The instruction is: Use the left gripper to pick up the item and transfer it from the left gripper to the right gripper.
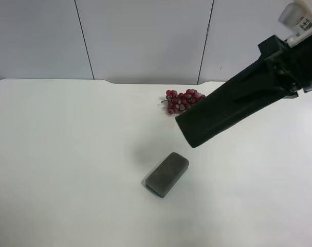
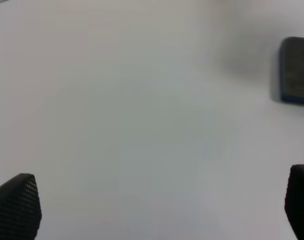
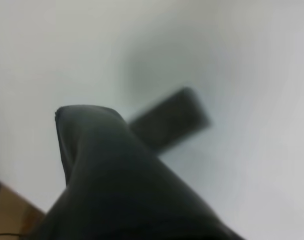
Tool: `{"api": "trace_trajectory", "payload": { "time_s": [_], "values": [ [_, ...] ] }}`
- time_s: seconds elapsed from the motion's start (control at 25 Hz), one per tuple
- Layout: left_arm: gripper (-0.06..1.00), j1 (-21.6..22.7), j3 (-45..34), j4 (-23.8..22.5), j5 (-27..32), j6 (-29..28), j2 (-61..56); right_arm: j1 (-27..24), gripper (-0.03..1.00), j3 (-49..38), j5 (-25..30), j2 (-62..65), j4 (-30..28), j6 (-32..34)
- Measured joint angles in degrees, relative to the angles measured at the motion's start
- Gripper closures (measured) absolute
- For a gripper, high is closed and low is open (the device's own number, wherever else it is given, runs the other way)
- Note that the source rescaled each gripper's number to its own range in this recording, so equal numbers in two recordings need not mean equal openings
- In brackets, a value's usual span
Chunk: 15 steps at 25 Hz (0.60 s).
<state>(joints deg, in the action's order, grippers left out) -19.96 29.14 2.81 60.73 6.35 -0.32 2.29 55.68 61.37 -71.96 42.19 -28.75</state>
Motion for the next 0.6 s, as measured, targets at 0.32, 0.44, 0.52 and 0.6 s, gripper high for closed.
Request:
{"api": "trace_trajectory", "payload": {
  "time_s": [0.32, 0.44, 0.52, 0.6],
  "values": [
    [-0.04, 11.6, 0.0, 0.0, 0.0, 0.0, 0.0, -4.9, 0.97, 12.1, 8.0, -10.4, -11.8, 3.2],
    [-0.04, 15.1, 0.0, 0.0, 0.0, 0.0, 0.0, -4.9, 0.97, 14.9, 8.0, -15.3, -14.4, 3.2],
    [-0.04, 17.3, 0.0, 0.0, 0.0, 0.0, 0.0, -4.9, 0.97, 16.3, 8.0, -18.5, -15.7, 3.2],
    [-0.04, 18.9, 0.0, 0.0, 0.0, 0.0, 0.0, -4.9, 0.97, 16.9, 8.0, -21.6, -16.6, 3.0]
  ]
}}
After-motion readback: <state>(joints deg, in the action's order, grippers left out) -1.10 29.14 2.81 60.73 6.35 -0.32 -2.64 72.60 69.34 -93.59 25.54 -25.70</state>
